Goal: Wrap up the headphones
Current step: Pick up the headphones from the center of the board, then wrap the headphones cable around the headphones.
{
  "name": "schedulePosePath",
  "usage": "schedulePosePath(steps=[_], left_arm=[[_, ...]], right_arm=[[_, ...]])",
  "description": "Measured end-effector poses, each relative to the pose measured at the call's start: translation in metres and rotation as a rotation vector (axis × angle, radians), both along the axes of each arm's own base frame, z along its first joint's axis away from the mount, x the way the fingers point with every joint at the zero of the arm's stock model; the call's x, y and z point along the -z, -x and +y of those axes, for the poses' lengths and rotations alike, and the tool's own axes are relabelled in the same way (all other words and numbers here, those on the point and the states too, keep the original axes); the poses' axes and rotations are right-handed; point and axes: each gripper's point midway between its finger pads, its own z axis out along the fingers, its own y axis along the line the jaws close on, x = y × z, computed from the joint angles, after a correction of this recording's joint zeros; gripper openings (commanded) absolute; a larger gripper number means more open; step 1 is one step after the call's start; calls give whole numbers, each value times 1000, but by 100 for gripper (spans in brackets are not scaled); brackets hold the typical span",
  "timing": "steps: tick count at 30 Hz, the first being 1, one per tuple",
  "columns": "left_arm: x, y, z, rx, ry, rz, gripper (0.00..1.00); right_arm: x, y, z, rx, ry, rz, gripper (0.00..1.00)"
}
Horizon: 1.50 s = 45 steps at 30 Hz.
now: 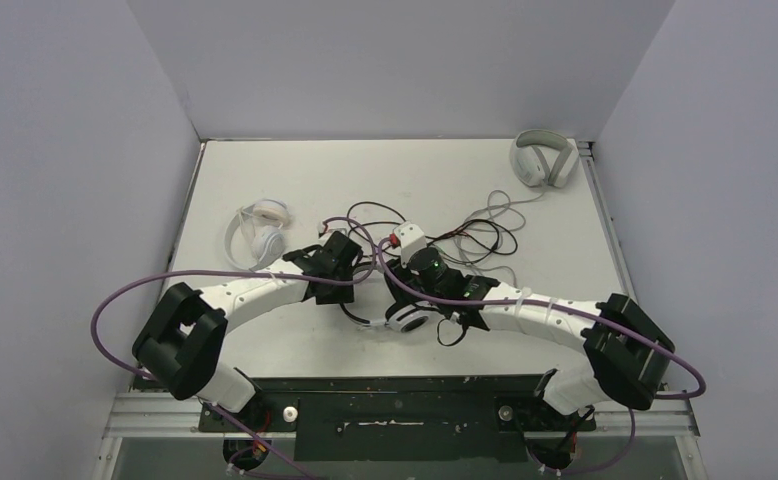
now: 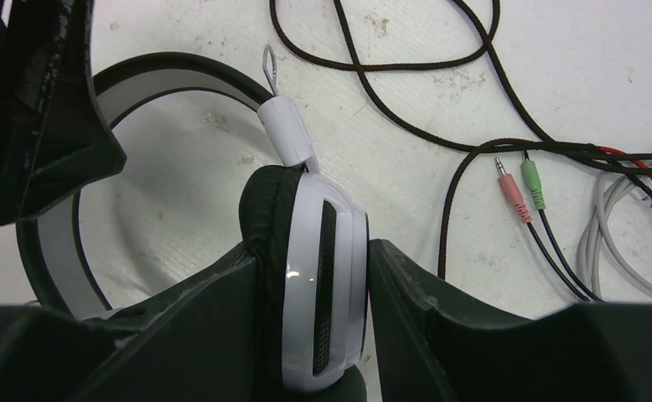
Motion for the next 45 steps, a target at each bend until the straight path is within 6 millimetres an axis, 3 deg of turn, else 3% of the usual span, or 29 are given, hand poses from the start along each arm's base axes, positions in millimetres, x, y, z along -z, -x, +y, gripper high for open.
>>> schedulePosePath(steps=[2, 7, 10, 13, 18, 24, 26, 31, 37, 45], left_arm=[[1, 0, 0, -4, -5, -1, 0], [0, -5, 6, -14, -46, -27, 0], [-5, -4, 17, -3, -112, -23, 0], [-24, -11, 22, 29, -162, -39, 0], [-75, -24, 19, 77, -156, -99, 0], [-142, -34, 29, 61, -14, -170, 0], [-161, -37, 40, 37, 33, -190, 0], [-217, -38, 62, -3, 93, -279, 0], [-281, -31, 55, 36, 188, -394, 0], [-355, -26, 51, 59, 277, -539, 0]], right_arm=[[-2, 0, 0, -3, -6, -3, 52], [-20, 4, 5, -27, -56, -31, 87], [-48, 5, 1, -27, -118, -89, 92], [-82, 5, -6, -22, -177, -161, 93], [-126, -11, -38, 61, -252, -249, 92], [-150, -40, -101, 247, -306, -290, 93], [-159, -40, -110, 270, -328, -310, 93], [-169, -23, -117, 229, -392, -392, 93], [-158, 0, -111, 75, -385, -465, 92], [-156, 7, -83, -112, -358, -470, 89]])
